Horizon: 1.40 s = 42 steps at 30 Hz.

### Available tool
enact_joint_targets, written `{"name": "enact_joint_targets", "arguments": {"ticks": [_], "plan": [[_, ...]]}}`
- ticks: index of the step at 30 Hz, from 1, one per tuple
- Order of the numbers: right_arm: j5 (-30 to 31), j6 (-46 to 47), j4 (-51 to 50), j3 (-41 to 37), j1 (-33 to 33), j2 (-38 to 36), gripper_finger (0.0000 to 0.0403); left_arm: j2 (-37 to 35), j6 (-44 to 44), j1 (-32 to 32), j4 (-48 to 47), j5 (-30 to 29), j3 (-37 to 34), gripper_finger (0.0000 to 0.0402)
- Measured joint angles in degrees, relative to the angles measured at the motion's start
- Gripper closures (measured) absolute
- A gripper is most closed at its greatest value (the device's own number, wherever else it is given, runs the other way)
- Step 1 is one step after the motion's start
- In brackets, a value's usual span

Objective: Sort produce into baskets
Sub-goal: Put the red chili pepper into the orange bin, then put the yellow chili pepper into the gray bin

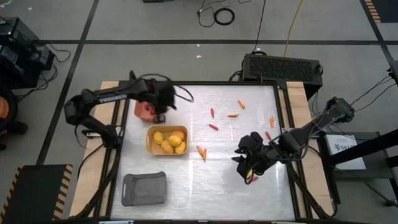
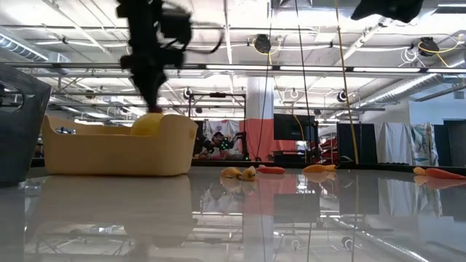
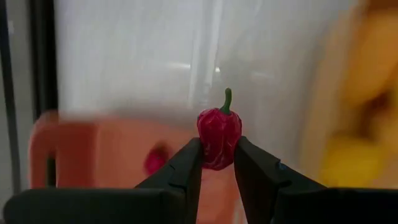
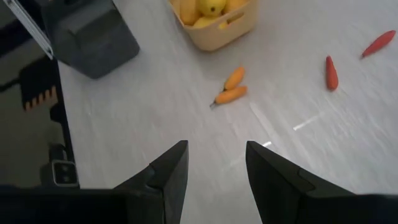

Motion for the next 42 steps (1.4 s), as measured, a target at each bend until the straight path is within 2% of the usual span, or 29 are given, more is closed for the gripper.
{"name": "enact_joint_targets", "arguments": {"ticks": [7,11,16,26,29,34,36,42], "plan": [[0.0,0.2,1.6,0.0,-2.1,0.0,0.0250,-5.7,1.4,14.1,1.4,0.0,-6.4,0.0309],[0.0,0.2,1.8,0.0,-3.1,0.0,0.0250,-5.8,-0.8,18.9,2.1,0.1,-9.1,0.0309],[0.0,-0.2,1.8,0.0,-3.3,0.0,0.0250,-5.4,-3.9,20.8,2.1,-0.1,-10.9,0.0298],[-0.3,-3.4,-0.2,0.0,-2.7,0.0,0.0250,-5.5,-11.7,20.6,1.1,-0.7,-10.8,0.0203],[-0.4,-3.4,-1.8,0.0,-1.0,0.0,0.0250,-5.5,-17.4,19.8,-1.0,0.9,-9.8,0.0194],[-2.0,-4.0,-5.2,0.0,2.2,0.0,0.0250,-7.2,-25.0,14.9,1.2,15.4,-9.4,0.0192],[-2.0,-4.7,-6.4,-0.1,3.4,0.0,0.0250,-8.0,-29.3,11.2,4.4,18.8,-9.4,0.0192],[-1.7,-8.5,-7.1,-0.1,5.3,0.0,0.0250,-9.9,-40.7,-4.7,20.0,18.5,-9.4,0.0192]]}}
